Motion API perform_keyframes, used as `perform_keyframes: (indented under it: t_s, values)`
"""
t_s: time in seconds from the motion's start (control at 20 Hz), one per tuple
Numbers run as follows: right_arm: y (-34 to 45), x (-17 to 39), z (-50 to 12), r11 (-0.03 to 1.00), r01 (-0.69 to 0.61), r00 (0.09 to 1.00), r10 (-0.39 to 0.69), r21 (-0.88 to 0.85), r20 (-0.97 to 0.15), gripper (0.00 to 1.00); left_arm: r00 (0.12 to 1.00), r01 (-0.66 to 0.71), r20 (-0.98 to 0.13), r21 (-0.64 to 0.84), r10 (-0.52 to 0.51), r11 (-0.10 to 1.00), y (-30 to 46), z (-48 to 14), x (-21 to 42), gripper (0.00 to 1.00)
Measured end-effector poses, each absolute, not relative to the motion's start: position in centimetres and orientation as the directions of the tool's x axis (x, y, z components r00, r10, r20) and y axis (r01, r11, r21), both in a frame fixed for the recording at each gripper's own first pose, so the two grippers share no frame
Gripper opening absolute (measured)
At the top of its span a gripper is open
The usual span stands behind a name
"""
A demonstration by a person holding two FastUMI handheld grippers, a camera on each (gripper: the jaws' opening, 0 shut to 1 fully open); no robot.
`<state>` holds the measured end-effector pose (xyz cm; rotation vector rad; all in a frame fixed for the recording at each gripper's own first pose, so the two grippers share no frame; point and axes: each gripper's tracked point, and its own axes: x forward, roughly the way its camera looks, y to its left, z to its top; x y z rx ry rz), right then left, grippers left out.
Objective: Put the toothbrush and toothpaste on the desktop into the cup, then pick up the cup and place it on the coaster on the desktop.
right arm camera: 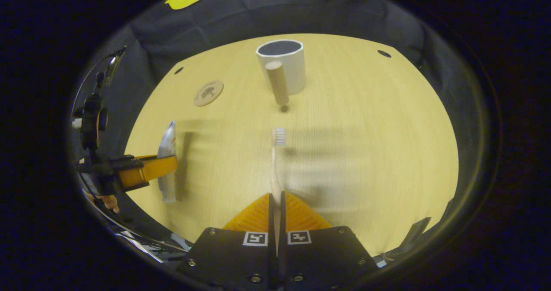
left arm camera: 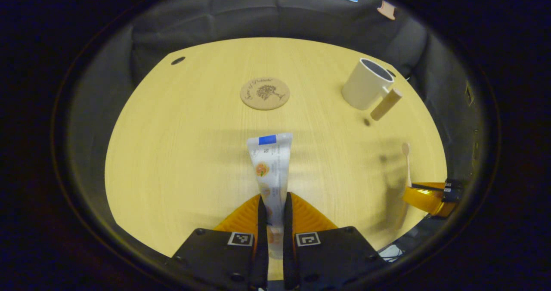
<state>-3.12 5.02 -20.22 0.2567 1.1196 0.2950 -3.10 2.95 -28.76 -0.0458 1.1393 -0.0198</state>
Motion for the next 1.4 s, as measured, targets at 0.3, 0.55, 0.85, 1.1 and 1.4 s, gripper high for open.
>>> perform_keyframes:
  t_s: [0.3, 0.55, 0.85, 1.1, 1.4]
  values:
    - [4.8, 0.1, -16.1, 0.910, -0.143, 0.601, 0.392, 0.388, -0.697, 0.02, 0.548, -0.022, -0.836, -0.059, -0.037, 0.998, 2.5, -24.8, -0.8, 0.22]
    - [4.8, 3.7, -12.1, 0.897, -0.197, 0.725, 0.405, 0.395, -0.558, 0.02, 0.648, -0.026, -0.762, -0.053, -0.024, 0.998, 2.5, -21.2, 1.9, 0.20]
    - [4.6, 7.8, -8.6, 0.902, -0.224, 0.823, 0.378, 0.369, -0.423, 0.02, 0.748, 0.010, -0.663, -0.014, -0.017, 1.000, 1.9, -17.7, 5.9, 0.21]
    - [4.3, 10.8, -6.3, 0.914, -0.221, 0.877, 0.339, 0.341, -0.340, 0.02, 0.808, 0.030, -0.588, -0.021, -0.036, 0.999, 0.7, -15.7, 8.1, 0.21]
    - [3.7, 14.3, -4.0, 0.928, -0.204, 0.923, 0.289, 0.313, -0.254, 0.02, 0.869, 0.031, -0.490, -0.085, -0.069, 0.996, -0.3, -13.3, 10.8, 0.21]
